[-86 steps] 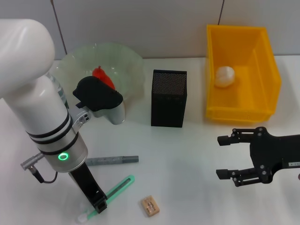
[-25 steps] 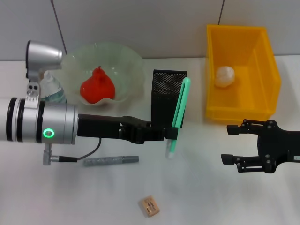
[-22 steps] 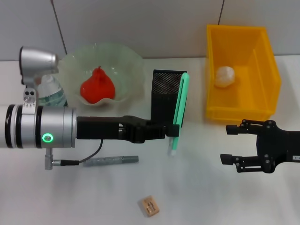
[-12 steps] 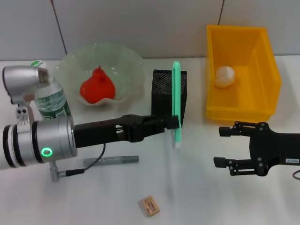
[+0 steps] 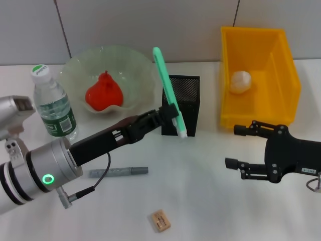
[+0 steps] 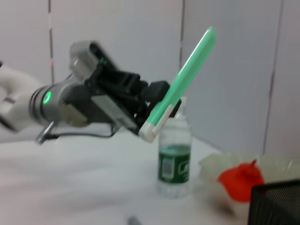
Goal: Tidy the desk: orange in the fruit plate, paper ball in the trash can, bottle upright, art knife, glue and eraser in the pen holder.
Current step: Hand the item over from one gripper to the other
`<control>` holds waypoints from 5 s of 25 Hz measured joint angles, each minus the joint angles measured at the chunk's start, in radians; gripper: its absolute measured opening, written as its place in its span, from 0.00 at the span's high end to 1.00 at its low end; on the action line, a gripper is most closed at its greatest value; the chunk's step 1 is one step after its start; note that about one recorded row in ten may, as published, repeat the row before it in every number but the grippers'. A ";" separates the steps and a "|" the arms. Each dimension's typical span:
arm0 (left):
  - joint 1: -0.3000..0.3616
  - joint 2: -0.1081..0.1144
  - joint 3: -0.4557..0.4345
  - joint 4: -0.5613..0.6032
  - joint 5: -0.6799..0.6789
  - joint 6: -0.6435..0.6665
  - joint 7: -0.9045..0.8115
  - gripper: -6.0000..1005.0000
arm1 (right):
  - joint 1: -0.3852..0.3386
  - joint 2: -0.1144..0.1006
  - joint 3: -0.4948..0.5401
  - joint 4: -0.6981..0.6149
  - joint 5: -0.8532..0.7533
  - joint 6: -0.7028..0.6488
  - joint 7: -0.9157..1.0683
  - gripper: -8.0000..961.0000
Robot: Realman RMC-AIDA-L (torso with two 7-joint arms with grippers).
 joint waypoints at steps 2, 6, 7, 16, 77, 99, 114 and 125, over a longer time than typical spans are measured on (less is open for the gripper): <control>-0.002 0.000 -0.003 -0.034 -0.028 0.007 0.027 0.80 | 0.001 0.002 0.022 -0.041 0.031 -0.004 -0.058 0.17; -0.007 0.000 -0.006 -0.091 -0.076 0.018 0.080 0.80 | 0.000 0.003 0.026 -0.110 0.105 -0.003 -0.160 0.17; -0.009 0.000 -0.007 -0.102 -0.084 0.020 0.092 0.80 | 0.000 0.003 0.026 -0.128 0.119 -0.002 -0.184 0.17; -0.019 -0.001 -0.133 -0.203 -0.107 0.059 0.184 0.79 | 0.027 0.010 0.023 -0.327 0.296 -0.007 -0.360 0.17; -0.074 -0.001 -0.787 -0.509 0.270 0.009 0.351 0.78 | 0.267 0.027 0.134 -0.784 0.470 -0.004 -0.773 0.21; -0.084 -0.001 -0.789 -0.528 0.272 0.013 0.366 0.77 | 0.284 0.027 0.167 -0.801 0.461 0.002 -0.775 0.55; -0.086 -0.001 -0.793 -0.528 0.272 0.006 0.377 0.77 | 0.294 0.027 0.166 -0.803 0.460 0.005 -0.775 0.72; -0.076 -0.001 -0.849 -0.528 0.343 -0.003 0.381 0.77 | 0.295 0.027 0.170 -0.804 0.460 0.000 -0.774 0.81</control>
